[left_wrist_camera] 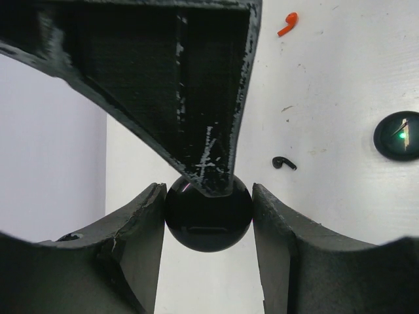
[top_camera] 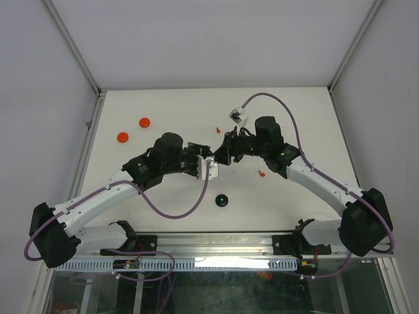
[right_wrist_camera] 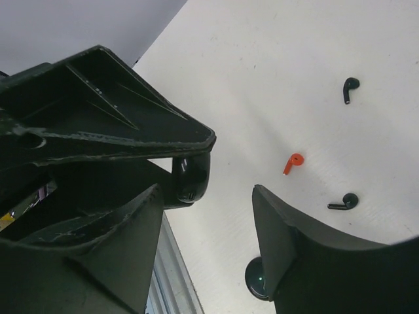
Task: Insert the wireless bluetooth earbuds into the charging case
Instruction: Pick up the charging case at the center of the board.
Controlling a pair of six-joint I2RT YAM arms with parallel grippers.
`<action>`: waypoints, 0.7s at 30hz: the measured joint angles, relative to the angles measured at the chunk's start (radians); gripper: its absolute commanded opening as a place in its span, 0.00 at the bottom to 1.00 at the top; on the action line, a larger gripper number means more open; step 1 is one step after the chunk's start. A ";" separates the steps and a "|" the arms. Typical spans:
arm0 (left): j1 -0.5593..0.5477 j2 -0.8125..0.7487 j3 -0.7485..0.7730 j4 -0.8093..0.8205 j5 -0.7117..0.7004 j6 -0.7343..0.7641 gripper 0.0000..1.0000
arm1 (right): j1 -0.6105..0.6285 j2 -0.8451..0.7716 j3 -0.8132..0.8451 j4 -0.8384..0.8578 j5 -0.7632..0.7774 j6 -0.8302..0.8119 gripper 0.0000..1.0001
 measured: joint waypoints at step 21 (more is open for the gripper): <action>-0.025 0.016 0.000 0.021 0.002 0.000 0.38 | -0.008 0.048 -0.063 0.198 -0.103 0.117 0.15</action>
